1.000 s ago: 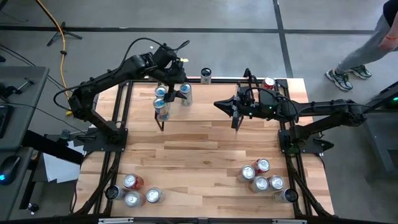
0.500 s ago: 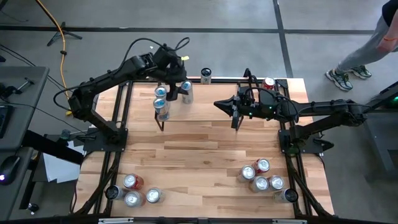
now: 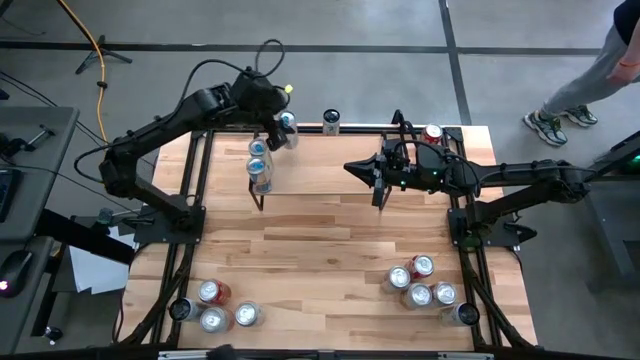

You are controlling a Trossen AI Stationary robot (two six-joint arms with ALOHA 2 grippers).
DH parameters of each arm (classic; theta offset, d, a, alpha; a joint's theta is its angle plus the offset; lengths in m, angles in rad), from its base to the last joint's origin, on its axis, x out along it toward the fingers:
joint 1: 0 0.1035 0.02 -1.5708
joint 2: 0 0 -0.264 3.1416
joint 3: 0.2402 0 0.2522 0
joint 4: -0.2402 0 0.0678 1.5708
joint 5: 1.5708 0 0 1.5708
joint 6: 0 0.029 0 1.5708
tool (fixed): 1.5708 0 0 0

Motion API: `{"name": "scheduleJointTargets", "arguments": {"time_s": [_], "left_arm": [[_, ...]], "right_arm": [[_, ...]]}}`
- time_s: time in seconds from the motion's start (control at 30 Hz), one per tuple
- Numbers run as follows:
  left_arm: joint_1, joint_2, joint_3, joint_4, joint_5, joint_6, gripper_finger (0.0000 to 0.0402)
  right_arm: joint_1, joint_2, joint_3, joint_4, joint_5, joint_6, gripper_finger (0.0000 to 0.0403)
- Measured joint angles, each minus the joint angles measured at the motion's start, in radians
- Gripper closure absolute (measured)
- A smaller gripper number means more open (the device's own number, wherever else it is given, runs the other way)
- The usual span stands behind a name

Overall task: Place canned beverage on shelf
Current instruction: Put the blue soda can aligned with the other blue soda cans on the shelf

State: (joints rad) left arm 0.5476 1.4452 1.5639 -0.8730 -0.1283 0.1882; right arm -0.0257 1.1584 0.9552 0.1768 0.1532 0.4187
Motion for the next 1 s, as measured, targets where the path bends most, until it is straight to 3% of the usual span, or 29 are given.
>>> {"name": "scheduleJointTargets", "arguments": {"time_s": [0.23,0.43,0.7,1.0], "left_arm": [[0.010,-0.062,0.000,-0.146,-0.117,-0.245,0.0261],[0.008,-0.071,0.000,-0.176,-0.219,-0.438,0.0257],[-0.002,-0.085,-0.098,-0.167,-0.239,-0.605,0.0253],[-0.022,-0.102,-0.113,-0.176,-0.243,-0.664,0.0250]], "right_arm": [[0.000,0.000,0.000,0.000,0.006,0.000,0.0402],[0.000,0.000,0.000,0.000,0.008,-0.010,0.0402],[0.000,0.000,0.000,0.000,0.008,-0.016,0.0402],[-0.001,0.000,0.000,0.000,0.009,-0.019,0.0402]]}}
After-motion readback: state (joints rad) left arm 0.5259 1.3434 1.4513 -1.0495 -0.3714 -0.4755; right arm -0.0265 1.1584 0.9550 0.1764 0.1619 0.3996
